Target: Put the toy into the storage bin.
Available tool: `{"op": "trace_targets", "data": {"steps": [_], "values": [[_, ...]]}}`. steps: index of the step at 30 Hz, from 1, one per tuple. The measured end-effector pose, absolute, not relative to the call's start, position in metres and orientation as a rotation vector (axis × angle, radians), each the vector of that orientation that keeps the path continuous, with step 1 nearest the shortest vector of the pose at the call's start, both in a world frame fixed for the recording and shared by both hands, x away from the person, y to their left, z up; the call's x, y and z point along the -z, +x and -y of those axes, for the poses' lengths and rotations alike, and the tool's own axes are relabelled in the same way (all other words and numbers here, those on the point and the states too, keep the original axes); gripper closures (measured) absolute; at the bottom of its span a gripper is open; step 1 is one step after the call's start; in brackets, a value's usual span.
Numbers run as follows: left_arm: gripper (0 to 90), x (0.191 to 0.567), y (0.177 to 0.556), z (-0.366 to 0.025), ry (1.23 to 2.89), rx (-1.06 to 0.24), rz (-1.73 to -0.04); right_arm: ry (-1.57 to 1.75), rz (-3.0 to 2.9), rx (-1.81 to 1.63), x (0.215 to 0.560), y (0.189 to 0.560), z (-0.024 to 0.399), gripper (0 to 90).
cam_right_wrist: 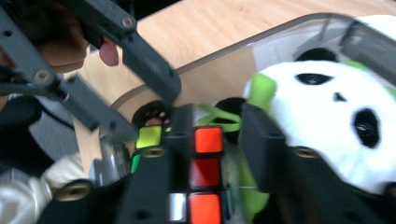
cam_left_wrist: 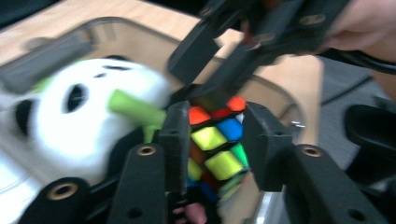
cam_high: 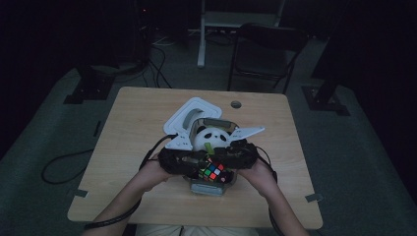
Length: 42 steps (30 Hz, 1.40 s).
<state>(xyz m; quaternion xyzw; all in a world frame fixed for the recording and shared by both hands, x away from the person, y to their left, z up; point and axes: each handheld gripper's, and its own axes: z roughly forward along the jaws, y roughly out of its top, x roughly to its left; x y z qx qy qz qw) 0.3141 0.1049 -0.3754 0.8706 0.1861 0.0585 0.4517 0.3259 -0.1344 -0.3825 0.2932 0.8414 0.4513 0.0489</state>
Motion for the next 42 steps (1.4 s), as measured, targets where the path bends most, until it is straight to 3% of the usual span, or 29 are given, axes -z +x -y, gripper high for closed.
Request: {"op": "trace_targets", "data": {"steps": [6, 16, 23, 42], "values": [[42.6, 0.376, 0.318, -0.115, 2.156, -0.153, -0.522, 0.952, -2.497, -1.403, 0.386, 0.327, 0.146, 40.1], [20.0, 0.381, 0.321, -0.127, 2.157, -0.18, -0.587, 1.06, -2.395, -1.369, 0.395, 0.331, 0.168, 25.1], [14.1, 0.382, 0.327, -0.139, 2.141, -0.203, -0.649, 1.137, -2.323, -1.385, 0.406, 0.335, 0.194, 13.8], [9.9, 0.402, 0.346, -0.167, 2.126, -0.189, -0.765, 1.284, -2.136, -1.349, 0.459, 0.333, 0.24, 13.7]]}}
